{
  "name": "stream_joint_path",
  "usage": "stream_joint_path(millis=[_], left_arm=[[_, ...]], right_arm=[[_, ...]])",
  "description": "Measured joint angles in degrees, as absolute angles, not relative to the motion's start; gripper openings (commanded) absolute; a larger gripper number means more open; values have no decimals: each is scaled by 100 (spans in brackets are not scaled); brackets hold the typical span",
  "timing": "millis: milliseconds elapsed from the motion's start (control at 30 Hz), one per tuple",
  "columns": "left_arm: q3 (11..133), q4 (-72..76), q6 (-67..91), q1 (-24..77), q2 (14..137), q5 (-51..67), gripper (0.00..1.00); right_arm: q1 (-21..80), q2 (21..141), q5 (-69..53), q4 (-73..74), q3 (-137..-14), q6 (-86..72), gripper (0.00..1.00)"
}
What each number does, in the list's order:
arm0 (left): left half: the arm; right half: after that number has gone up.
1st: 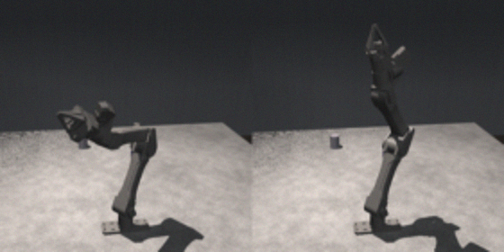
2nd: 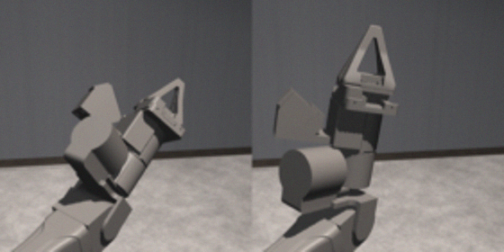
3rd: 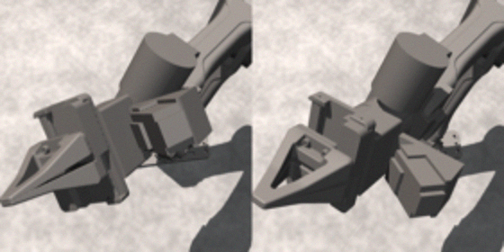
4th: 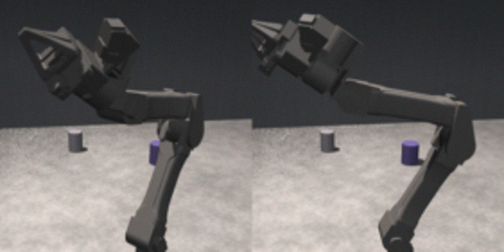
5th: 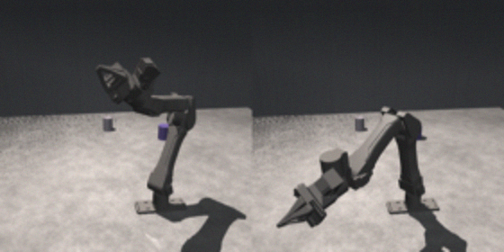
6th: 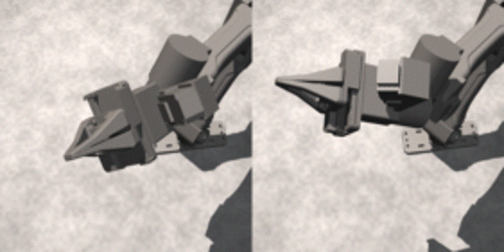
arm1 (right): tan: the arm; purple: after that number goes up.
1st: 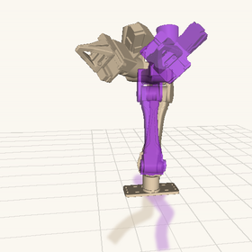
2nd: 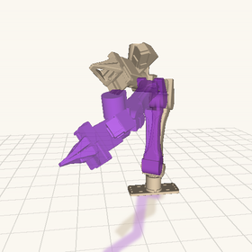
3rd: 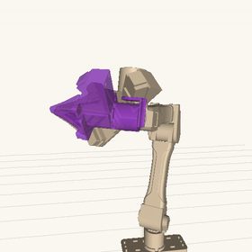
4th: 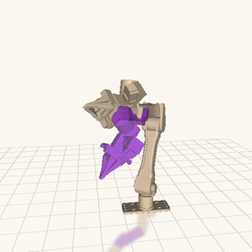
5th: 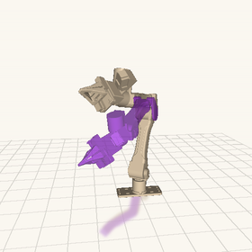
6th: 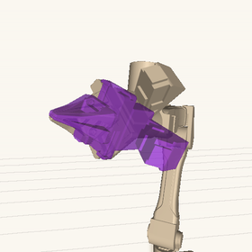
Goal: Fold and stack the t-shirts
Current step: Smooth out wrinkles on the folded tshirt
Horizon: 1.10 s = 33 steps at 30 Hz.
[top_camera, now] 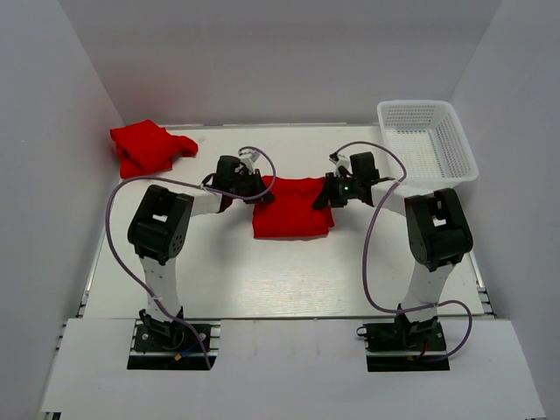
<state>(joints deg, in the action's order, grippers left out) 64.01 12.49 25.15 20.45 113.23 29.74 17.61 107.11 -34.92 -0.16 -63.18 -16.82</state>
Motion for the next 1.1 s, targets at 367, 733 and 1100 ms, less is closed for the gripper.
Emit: stream_joint_path(millis=[367,733,1100], left_arm=[[6558,1227,2558,1977,11629,2571,0],[7137,725,1890,1959,11297,2733,33],[7218,1297,1538,2049,11288,3581,38]], right_arm=[[1468,10700,-2851,75,-5811,-1378,0],[1426,9502,-2676,434,-5636,-1210,57],[1428,9568,-3050,89,-5612,-1238,61]])
